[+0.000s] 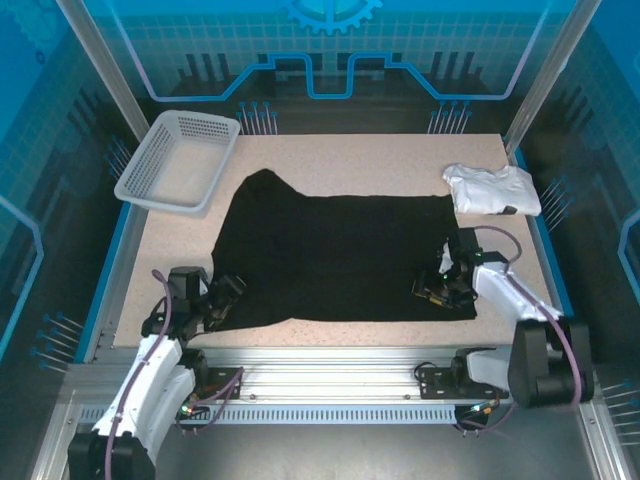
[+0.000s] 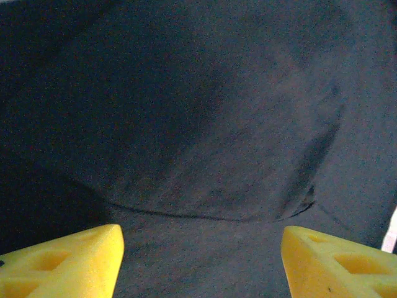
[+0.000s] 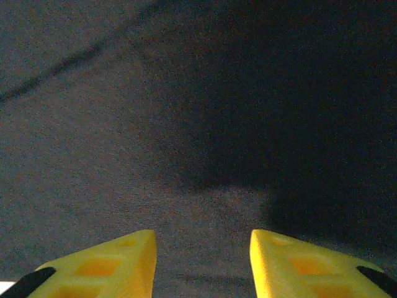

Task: Fold the inside-out t-shirt

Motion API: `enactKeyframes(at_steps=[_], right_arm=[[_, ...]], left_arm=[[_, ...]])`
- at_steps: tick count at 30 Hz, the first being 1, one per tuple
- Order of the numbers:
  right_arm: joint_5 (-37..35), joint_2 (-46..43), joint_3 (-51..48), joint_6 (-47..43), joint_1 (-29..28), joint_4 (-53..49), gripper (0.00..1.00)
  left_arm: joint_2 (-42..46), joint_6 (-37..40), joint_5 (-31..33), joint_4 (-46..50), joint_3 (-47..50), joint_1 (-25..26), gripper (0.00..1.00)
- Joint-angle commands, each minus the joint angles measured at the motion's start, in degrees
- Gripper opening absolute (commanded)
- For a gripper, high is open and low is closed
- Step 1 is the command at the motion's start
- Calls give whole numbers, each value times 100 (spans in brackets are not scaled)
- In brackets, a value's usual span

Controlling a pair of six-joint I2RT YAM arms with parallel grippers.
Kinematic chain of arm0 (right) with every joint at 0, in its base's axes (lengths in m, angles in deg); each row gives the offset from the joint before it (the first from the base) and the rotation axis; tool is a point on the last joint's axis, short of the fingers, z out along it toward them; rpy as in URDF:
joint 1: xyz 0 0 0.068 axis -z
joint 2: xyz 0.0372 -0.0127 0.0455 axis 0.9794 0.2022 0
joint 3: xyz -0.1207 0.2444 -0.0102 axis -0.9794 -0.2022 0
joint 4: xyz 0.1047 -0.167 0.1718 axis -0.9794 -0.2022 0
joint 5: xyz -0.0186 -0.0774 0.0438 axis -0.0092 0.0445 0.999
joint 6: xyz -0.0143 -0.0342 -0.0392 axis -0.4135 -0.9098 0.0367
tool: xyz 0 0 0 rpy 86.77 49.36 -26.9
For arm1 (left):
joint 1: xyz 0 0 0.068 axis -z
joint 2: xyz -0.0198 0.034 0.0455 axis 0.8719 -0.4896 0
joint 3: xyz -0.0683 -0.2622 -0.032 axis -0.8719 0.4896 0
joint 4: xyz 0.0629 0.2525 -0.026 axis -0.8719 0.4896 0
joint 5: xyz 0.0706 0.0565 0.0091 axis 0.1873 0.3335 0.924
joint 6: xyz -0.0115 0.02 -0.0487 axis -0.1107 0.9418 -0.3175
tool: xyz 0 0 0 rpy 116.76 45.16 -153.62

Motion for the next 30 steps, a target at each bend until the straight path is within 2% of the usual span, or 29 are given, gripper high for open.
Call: enactKeyframes(at_steps=[1,5,9,14,17,25,27,30], right_arm=[[-446,-391,423,103,-77,437,49],[-976,259,1142,-32,65,1283,54],[-1148,1192,1882,-53,230,1939,56],[-972,1919,2484,-113,212,2195,56],[-860,2108,2570,-91,189,2202,56],[-587,2202,2503,-112,193,2264,57],[-554,2180,2486,-139,188,2248,57],[-519,2184,2432,-124,186,2270,57]], left_arm=[[-502,-95,498,-685,-392,-50,69],[-2594,558,500,-2203,-1604,0,69],[-4498,1245,752,-2553,-3105,251,68],[-6605,2198,1309,-1687,-5326,626,68],[-7550,2426,1427,-1115,-6405,689,68],[-9002,2673,1394,-33,-8288,680,68],[-8980,2654,1285,141,-8321,710,68],[-8645,2706,1326,24,-7799,860,67]])
